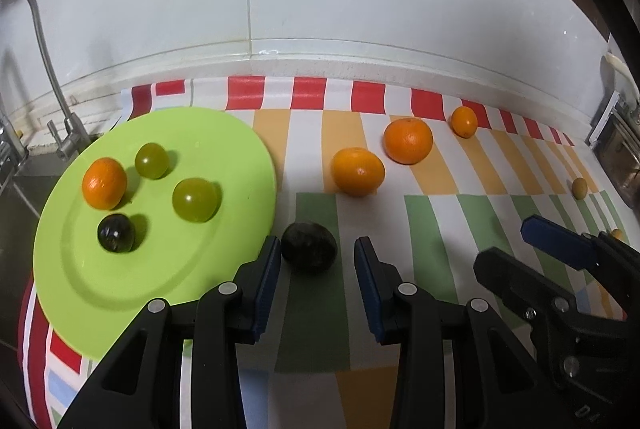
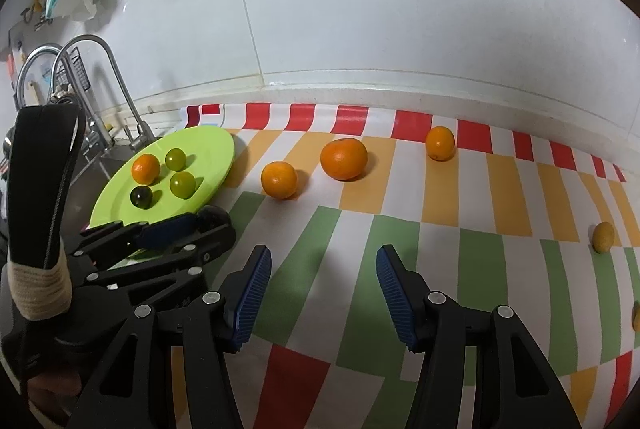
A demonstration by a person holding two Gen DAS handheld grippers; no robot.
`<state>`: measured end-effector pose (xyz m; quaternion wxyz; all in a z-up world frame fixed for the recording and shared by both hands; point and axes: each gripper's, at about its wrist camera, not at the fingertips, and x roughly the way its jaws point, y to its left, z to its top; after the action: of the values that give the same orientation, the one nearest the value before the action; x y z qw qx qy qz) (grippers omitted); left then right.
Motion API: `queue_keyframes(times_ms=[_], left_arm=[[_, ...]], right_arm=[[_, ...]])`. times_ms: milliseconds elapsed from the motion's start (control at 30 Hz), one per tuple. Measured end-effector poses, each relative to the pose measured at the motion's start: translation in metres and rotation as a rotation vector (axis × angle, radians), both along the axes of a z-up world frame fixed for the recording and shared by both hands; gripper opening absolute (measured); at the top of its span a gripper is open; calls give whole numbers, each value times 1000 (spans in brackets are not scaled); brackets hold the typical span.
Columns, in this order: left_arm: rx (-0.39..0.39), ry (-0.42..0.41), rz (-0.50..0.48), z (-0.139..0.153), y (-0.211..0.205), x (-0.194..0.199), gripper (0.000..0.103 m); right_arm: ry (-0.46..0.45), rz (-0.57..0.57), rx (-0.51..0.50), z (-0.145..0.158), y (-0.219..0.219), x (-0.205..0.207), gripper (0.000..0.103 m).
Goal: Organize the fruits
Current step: 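Close the left tool around the dark purple fruit, then lift the dark purple fruit with the left tool while the right tool moves toward a yellow fruit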
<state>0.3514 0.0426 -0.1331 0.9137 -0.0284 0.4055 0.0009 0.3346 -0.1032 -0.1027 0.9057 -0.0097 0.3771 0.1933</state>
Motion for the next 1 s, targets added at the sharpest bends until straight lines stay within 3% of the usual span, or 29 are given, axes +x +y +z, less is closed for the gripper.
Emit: queue_keyframes(times_ms=[100, 167, 500, 1000], left_arm=[[4, -3, 3, -1, -3, 6, 38], [2, -10, 2, -1, -3, 7, 28], [28, -29, -47, 11, -10, -4, 28], [42, -102, -239, 48, -63, -37, 28]], right_arm=[[8, -7, 7, -1, -2, 2, 56], [12, -15, 9, -1, -3, 3, 56], [23, -45, 8, -2, -15, 1, 56], [-50, -184, -25, 27, -65, -34, 56]])
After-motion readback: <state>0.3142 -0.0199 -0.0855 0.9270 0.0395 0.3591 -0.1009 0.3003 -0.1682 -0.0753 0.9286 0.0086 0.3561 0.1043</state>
